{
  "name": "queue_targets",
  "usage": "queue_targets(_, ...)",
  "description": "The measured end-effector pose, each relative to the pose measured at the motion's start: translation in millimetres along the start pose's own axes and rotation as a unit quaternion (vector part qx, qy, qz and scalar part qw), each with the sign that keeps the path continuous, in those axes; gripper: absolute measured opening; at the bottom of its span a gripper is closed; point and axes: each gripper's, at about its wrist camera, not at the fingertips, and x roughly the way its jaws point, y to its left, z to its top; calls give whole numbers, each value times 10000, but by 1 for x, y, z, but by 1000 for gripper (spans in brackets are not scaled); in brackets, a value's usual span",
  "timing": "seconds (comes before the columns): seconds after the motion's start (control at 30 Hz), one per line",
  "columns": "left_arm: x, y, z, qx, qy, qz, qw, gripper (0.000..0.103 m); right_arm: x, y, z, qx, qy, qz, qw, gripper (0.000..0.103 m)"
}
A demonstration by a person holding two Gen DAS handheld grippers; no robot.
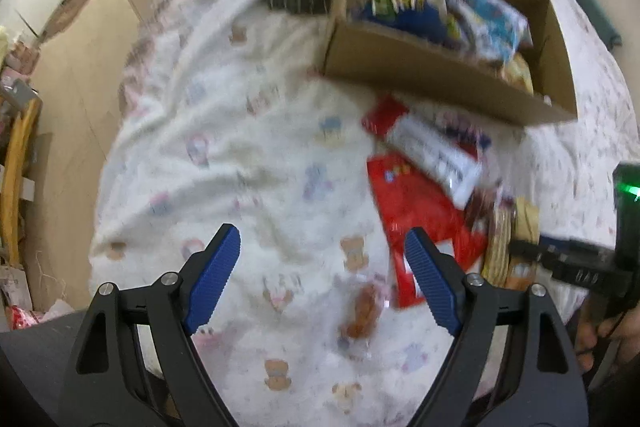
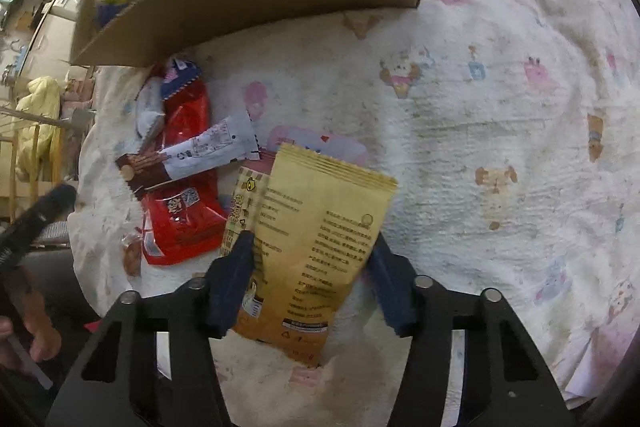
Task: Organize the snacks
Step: 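Grasp the yellow wafer packet with the right tool while the left tool grasps the clear cookie packet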
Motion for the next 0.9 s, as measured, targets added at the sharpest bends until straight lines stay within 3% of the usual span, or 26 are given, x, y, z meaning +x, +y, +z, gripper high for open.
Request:
queue_targets(0.07,9,-3,-6,138,253,-36,9996,81,-7,0,-1,-53,-74,46,9999,38)
queue_targets(0.17,18,-10,-16,378,521,-63,9979,69,-21,-3,-1,-28,-301,185,9994,37)
queue_targets(0.3,26,-23,-28,697,803,-203,9941,63,-56,-11,0,119,-999,440,9939,37)
queue_targets(0.4,33,-38,-35,1010,899,-164,9907,48,-73,-14,1,160,-1355,601,9888,37)
queue_targets(0.5,46,-49,-42,1232,1048,-41,9868,38,-79,-19,3,224,-1428,759,9866,37)
queue_targets(0.57,52,-53,-44,1353,1080,44,9849,26,-81,-18,2,202,-1448,811,9859,37)
queue_targets(0.6,52,-52,-44,1368,1040,130,9850,15,-83,-17,2,171,-1478,830,9854,37)
queue_targets(0.9,32,-42,-32,971,617,143,9933,14,-85,-5,1,40,-1565,857,9839,37)
